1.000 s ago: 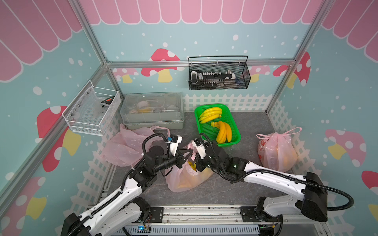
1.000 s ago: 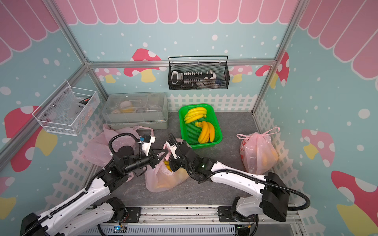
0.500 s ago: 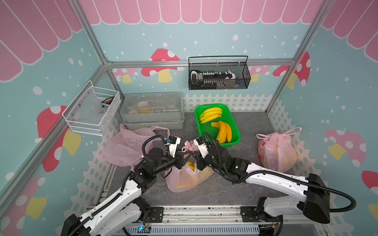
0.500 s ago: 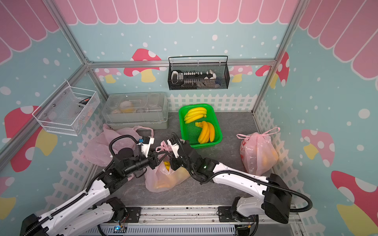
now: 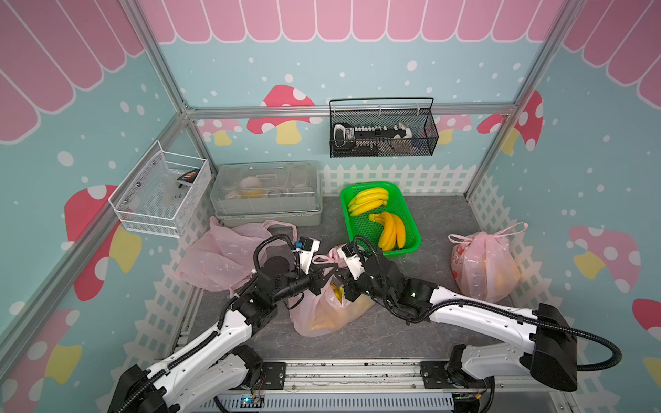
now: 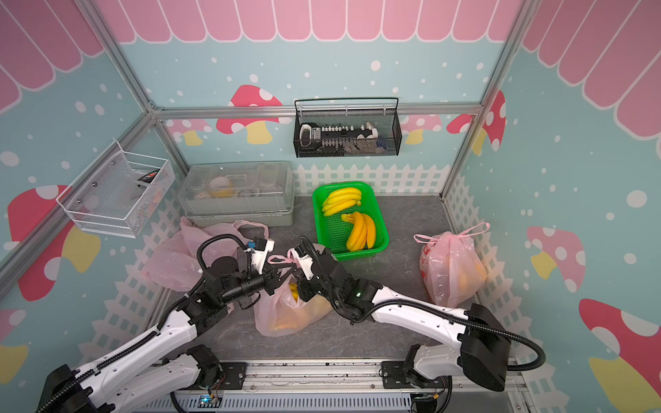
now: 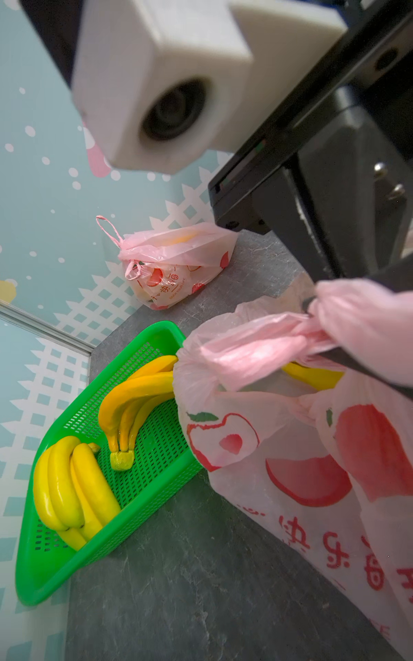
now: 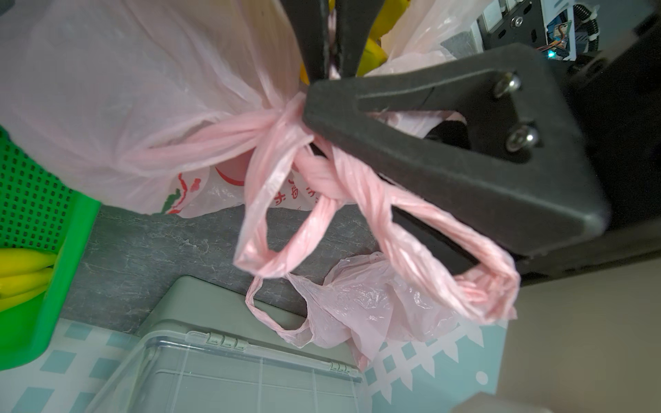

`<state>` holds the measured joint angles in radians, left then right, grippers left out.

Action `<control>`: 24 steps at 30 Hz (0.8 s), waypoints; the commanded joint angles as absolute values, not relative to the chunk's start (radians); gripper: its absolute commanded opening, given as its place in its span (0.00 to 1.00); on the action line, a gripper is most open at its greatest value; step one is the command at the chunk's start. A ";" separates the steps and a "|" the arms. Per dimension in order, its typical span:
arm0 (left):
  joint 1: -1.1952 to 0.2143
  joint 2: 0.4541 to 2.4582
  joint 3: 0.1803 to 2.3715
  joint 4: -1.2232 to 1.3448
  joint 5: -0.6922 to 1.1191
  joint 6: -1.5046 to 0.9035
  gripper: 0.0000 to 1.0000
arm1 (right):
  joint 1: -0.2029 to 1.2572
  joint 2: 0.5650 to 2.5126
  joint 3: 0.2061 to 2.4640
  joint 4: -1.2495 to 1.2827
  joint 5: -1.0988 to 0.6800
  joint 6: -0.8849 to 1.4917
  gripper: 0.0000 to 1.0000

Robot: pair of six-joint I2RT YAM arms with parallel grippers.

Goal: Place the banana into a plastic bag & tie a knot
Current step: Cross the plastic bag at the center of the board.

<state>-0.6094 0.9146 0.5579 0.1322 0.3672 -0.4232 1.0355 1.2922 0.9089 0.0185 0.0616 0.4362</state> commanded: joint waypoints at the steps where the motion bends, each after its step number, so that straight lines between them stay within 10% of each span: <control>1: -0.609 0.882 0.574 0.117 0.361 -0.414 0.08 | 1.043 1.235 0.918 -0.009 0.094 0.383 0.11; 10: -0.640 0.822 0.566 0.089 0.321 -0.350 0.06 | 0.981 1.096 0.963 -0.231 -0.093 0.015 0.57; 24: -0.768 0.792 0.560 0.102 0.289 -0.212 0.05 | 0.873 1.149 1.073 -0.380 -0.344 -0.276 0.59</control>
<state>-0.7574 0.8070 0.5579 0.0944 0.2871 -0.2546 0.8768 1.1233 1.0401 -0.3199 -0.2581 -0.1844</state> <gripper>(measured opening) 0.054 0.593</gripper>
